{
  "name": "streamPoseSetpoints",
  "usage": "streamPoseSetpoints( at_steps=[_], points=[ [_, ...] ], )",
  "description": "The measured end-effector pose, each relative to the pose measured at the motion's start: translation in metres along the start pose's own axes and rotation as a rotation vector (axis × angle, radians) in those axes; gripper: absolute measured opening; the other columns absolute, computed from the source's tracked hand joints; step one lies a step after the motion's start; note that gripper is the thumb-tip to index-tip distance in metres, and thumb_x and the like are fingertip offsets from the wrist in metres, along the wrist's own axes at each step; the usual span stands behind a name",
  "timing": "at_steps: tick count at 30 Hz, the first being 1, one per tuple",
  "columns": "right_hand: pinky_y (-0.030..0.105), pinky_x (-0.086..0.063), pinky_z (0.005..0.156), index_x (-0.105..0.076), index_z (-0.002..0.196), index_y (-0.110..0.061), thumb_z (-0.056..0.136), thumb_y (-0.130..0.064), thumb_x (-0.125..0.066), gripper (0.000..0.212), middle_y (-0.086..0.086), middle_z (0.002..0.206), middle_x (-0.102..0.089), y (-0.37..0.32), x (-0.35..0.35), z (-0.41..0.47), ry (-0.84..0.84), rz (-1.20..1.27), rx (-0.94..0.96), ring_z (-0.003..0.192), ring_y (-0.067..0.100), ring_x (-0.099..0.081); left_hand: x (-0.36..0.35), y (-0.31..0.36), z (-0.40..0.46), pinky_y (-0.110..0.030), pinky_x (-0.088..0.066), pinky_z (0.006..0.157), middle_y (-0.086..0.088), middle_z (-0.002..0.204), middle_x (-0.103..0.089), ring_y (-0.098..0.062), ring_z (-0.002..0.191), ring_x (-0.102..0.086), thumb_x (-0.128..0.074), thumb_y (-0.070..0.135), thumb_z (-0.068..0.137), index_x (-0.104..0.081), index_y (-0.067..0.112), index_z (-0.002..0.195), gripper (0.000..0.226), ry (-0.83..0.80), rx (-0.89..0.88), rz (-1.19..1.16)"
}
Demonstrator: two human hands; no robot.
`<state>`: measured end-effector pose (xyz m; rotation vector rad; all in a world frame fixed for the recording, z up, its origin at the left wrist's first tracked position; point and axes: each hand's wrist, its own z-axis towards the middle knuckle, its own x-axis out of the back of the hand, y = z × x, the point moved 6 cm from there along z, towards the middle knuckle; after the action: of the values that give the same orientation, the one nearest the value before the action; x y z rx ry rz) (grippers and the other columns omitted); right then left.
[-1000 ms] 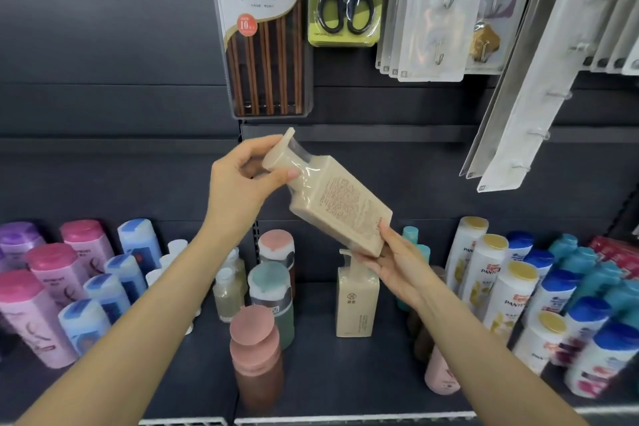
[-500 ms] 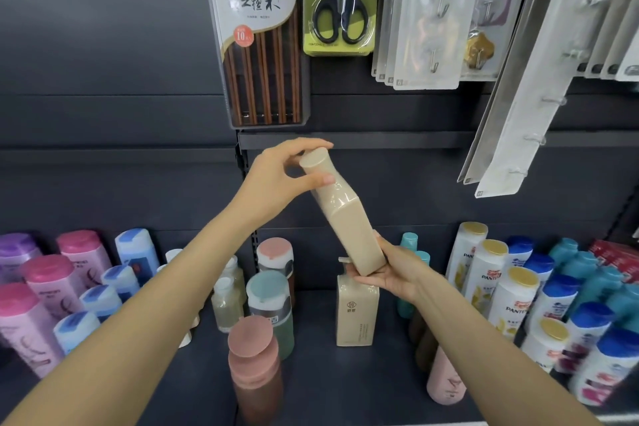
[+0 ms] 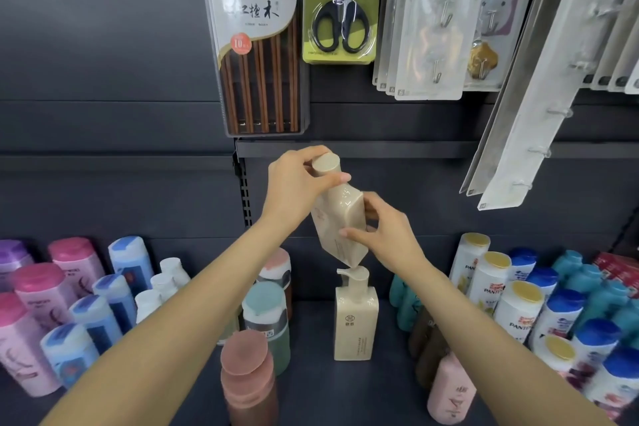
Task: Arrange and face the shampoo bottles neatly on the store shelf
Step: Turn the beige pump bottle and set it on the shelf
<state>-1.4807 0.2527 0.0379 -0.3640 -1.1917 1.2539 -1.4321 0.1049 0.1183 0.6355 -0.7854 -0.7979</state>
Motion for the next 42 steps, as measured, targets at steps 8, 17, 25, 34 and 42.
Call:
streamPoseSetpoints(
  at_steps=[8, 17, 25, 34, 42],
  points=[
    [0.037, -0.051, 0.094, -0.054, 0.121, -0.021, 0.073, -0.012, -0.074, 0.053, -0.006, 0.109, -0.064, 0.027, 0.003, 0.026, -0.013, -0.081, 0.005, 0.107, 0.01, -0.059, -0.008, -0.022, 0.014, -0.011, -0.04, 0.076, 0.003, 0.109, -0.058, -0.01, 0.098, -0.055, -0.077, 0.024, 0.074, -0.059, 0.025, 0.101, 0.033, -0.226, -0.016, 0.165],
    [0.012, -0.046, 0.082, -0.049, 0.133, -0.013, 0.076, -0.012, -0.077, 0.063, -0.001, 0.11, -0.062, 0.094, -0.008, 0.016, -0.007, -0.028, -0.289, 0.098, 0.01, -0.061, -0.06, -0.076, 0.016, -0.015, -0.04, 0.072, -0.003, 0.103, -0.053, -0.01, 0.085, -0.053, -0.076, 0.023, 0.076, -0.057, 0.017, 0.096, 0.028, -0.209, 0.08, 0.181],
    [0.026, -0.051, 0.082, -0.068, 0.102, -0.011, 0.074, -0.031, -0.078, 0.035, -0.008, 0.079, -0.069, 0.147, -0.026, -0.009, -0.146, -0.028, -0.533, 0.085, 0.009, -0.064, -0.098, -0.126, 0.008, -0.009, -0.036, 0.061, -0.002, 0.098, -0.053, -0.003, 0.073, -0.049, -0.081, 0.025, 0.07, -0.059, 0.014, 0.091, 0.032, -0.253, 0.182, 0.24],
    [0.031, -0.055, 0.08, -0.07, 0.094, 0.004, 0.085, -0.024, -0.069, 0.029, 0.015, 0.085, -0.067, 0.146, -0.032, -0.01, -0.236, 0.008, -0.616, 0.078, 0.016, -0.061, -0.13, -0.167, 0.004, -0.022, -0.046, 0.068, -0.002, 0.095, -0.067, -0.014, 0.087, -0.061, -0.086, 0.031, 0.062, -0.066, 0.009, 0.09, 0.041, -0.323, 0.365, 0.24],
    [0.035, -0.053, 0.084, -0.07, 0.093, 0.003, 0.086, -0.028, -0.067, 0.033, 0.016, 0.093, -0.071, 0.147, -0.033, -0.011, -0.234, -0.021, -0.587, 0.087, 0.022, -0.066, -0.14, -0.187, -0.004, -0.02, -0.041, 0.077, -0.004, 0.109, -0.063, -0.013, 0.096, -0.057, -0.081, 0.023, 0.07, -0.065, 0.009, 0.104, 0.04, -0.423, 0.348, 0.286]
  ],
)
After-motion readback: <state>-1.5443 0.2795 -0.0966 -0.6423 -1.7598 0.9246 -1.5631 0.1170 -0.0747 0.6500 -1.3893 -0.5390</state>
